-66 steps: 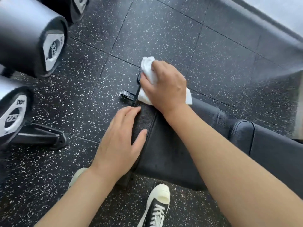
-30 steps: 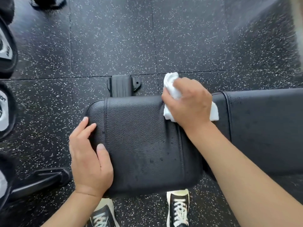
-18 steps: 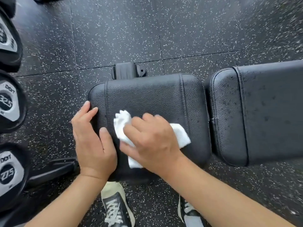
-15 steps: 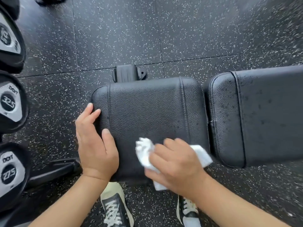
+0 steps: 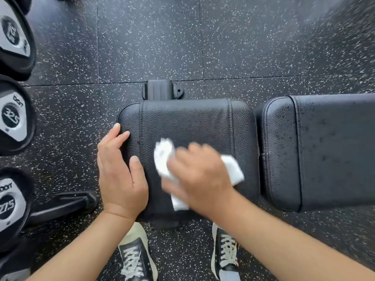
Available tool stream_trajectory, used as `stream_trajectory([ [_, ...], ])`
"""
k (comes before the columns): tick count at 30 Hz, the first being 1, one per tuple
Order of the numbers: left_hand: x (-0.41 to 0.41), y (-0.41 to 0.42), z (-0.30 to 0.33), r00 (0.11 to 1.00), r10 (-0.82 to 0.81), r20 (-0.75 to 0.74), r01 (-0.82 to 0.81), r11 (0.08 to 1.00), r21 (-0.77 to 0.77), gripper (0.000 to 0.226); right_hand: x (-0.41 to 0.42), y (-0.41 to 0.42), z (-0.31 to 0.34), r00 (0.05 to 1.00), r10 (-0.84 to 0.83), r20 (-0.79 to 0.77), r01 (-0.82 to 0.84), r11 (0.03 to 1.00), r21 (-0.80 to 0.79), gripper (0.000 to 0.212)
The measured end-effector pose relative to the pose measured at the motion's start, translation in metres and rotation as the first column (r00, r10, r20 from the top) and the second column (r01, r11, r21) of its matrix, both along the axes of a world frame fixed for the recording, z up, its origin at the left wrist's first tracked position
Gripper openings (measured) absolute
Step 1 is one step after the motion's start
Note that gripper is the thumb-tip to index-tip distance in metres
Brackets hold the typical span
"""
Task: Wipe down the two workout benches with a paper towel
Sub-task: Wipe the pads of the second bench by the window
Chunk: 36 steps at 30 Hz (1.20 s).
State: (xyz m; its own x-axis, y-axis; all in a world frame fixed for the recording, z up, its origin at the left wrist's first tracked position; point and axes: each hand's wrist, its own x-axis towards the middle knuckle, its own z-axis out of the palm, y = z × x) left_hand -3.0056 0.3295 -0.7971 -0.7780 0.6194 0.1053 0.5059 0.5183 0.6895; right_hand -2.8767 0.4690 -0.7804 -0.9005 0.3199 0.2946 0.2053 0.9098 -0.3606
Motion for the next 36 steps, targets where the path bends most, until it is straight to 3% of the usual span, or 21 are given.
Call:
stream_trajectory([
  [3,0.0,-0.001,-0.002,1.0,-0.002,-0.001,0.002,1.0,0.013,0.05,0.065,-0.009,0.0,0.974,0.22,0.05,-0.219,0.976,-0.017,0.036],
  [5,0.0,-0.002,-0.003,1.0,0.005,0.006,-0.005,1.0,0.024,0.05,0.075,0.016,0.001,0.969,0.238,0.061,-0.239,0.971,0.021,0.038],
  [7,-0.001,-0.002,-0.004,1.0,0.007,0.002,-0.007,0.999,0.031,0.05,0.054,0.044,-0.001,0.989,0.146,0.033,-0.148,0.986,0.072,0.034],
  [9,-0.001,-0.001,-0.005,1.0,0.011,0.007,-0.011,0.999,0.037,0.05,0.013,0.067,-0.002,0.998,-0.069,0.001,0.069,0.992,0.103,0.032],
  [11,0.0,-0.001,-0.004,1.0,0.018,0.025,-0.019,0.999,0.05,0.049,-0.032,0.078,0.002,0.957,-0.29,-0.004,0.29,0.955,0.062,0.037],
  [13,0.0,-0.001,-0.003,0.999,0.022,0.034,-0.024,0.998,0.057,0.049,-0.071,0.07,0.004,0.932,-0.363,-0.004,0.363,0.932,0.016,0.038],
  [18,0.0,-0.002,0.002,0.99,0.083,0.116,-0.088,0.995,0.042,0.054,-0.109,0.017,0.004,0.971,-0.234,-0.049,0.232,0.971,-0.055,0.031],
  [24,0.003,-0.009,0.014,0.946,0.131,0.297,-0.153,0.987,0.054,0.053,-0.026,-0.015,0.007,0.999,0.044,0.016,-0.043,0.999,-0.022,0.039],
  [30,0.018,-0.063,0.023,0.898,0.027,0.439,-0.029,1.0,-0.001,0.054,0.013,-0.016,0.013,0.956,0.246,0.158,-0.257,0.965,0.055,0.037],
  [32,0.018,-0.073,0.026,0.893,0.009,0.451,-0.002,1.0,-0.017,0.054,-0.024,-0.005,0.013,0.972,0.198,0.128,-0.209,0.974,0.082,0.036],
  [36,0.017,-0.08,0.029,0.875,0.001,0.485,0.0,1.0,-0.003,0.052,-0.123,0.005,0.013,0.992,-0.112,0.051,0.108,0.991,0.076,0.039],
])
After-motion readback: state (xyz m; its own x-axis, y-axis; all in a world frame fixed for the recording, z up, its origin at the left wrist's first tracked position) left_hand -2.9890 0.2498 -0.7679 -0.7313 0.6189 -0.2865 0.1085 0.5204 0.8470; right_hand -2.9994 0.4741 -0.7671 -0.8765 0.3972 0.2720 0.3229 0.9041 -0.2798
